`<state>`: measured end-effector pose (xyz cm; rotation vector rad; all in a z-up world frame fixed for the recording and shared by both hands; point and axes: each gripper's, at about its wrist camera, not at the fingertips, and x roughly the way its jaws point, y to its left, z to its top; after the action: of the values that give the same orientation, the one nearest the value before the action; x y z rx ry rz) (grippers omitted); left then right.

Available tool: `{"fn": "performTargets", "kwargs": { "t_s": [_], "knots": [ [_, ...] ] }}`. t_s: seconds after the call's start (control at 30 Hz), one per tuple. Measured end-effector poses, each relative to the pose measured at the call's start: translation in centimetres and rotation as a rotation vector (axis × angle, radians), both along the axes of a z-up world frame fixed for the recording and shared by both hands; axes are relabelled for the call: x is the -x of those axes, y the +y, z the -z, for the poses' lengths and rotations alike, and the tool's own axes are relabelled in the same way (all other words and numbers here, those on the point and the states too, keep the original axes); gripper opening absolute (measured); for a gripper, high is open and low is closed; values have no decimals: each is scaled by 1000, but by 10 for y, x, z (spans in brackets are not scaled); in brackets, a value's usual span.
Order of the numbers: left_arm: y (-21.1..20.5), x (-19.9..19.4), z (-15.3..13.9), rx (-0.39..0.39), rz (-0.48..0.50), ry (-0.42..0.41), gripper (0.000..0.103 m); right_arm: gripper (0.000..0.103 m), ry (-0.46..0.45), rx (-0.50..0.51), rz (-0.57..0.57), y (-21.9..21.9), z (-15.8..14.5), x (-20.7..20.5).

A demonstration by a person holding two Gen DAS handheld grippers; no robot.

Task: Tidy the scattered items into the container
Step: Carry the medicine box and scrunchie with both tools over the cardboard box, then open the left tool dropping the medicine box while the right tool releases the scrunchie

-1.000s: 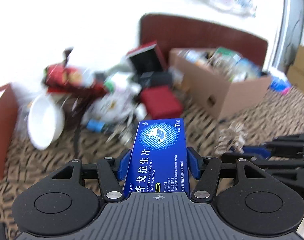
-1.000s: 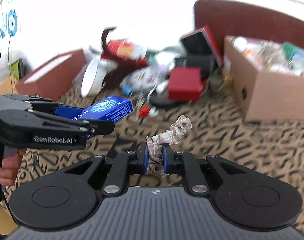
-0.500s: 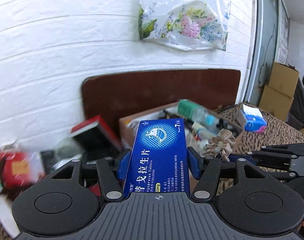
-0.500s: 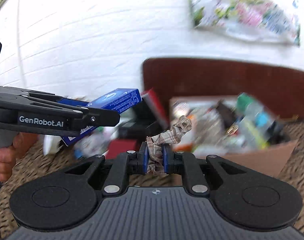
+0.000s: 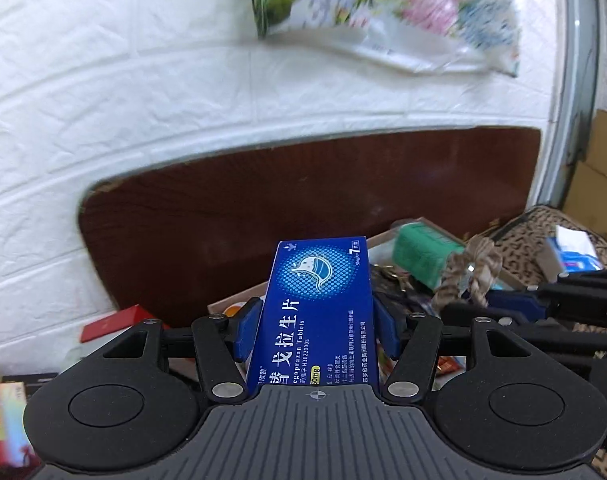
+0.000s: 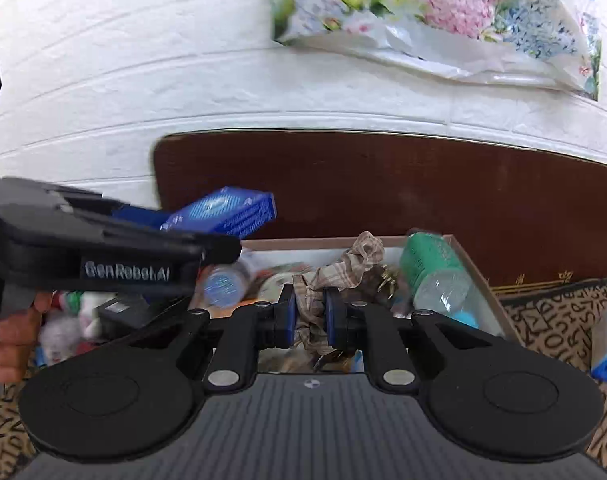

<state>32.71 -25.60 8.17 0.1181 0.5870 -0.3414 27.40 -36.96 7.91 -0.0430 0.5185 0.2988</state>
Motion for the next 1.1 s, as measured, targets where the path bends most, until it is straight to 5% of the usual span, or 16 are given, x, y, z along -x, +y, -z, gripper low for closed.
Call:
{"fn": "performTargets", "kwargs": {
  "t_s": [0.23,0.3,0.43,0.5,1.1],
  "knots": [
    [-10,-36,23,-14,-11,31,61,17,30,22,7,-4,17,-48],
    [-12,-40,27,-20,-30,30,74,24,46,24,19,-4,24,-58],
    [2,-41,29,39,-56,41,103,57,55,89,95,-11,33,-64],
    [7,-39,27,68,-38,34,103,83,30,93,110,-17,33,-57],
    [11,23,-2,6,33,4,103,102,27,213,97,-4,3,-5]
  ]
}}
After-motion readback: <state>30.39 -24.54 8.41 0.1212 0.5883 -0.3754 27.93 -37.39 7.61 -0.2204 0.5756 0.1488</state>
